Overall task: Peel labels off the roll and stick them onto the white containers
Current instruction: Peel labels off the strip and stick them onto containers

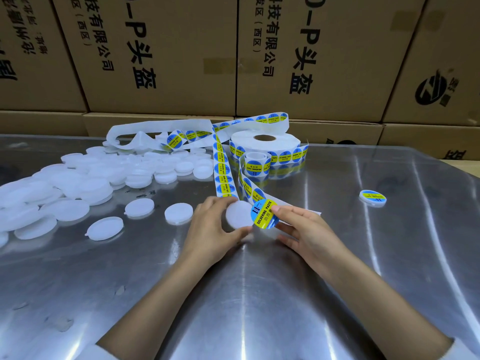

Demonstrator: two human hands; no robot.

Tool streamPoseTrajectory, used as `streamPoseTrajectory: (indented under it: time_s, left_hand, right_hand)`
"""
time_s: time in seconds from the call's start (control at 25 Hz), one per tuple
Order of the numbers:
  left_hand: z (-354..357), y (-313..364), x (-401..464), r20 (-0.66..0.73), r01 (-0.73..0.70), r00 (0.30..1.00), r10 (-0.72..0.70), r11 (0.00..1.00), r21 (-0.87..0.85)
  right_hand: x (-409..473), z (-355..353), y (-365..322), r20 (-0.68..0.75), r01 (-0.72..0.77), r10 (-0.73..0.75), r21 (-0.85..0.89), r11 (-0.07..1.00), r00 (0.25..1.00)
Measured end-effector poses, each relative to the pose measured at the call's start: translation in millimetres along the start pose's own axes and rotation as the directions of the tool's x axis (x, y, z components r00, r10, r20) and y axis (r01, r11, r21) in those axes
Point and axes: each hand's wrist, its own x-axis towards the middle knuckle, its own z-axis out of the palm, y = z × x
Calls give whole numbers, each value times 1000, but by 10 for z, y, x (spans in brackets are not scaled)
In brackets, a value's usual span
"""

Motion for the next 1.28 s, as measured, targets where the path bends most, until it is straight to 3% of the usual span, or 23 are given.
streamPoseTrajectory:
  time_s: [0.16,0.36,1.08,1.28]
  left_hand:
    - [-30,137,-14,-66,-189,980,189,982,7]
    - [-67,230,-40,-59,-276,959,277,961,36]
    - [-98,370,-98,-158,-282,947,281,959,17]
    - [-109,412,-111,-199,-265,946,255,964,-27]
  right_hand:
    - [-10,-6,1,28,-18,16,44,999,999]
    - [-22,24,8,34,-29,26,69,997,999]
    - [-85,107,-55,-33,34,-30,127,991,999]
    - [-106,155,-73,-77,159,-155,48,986,985]
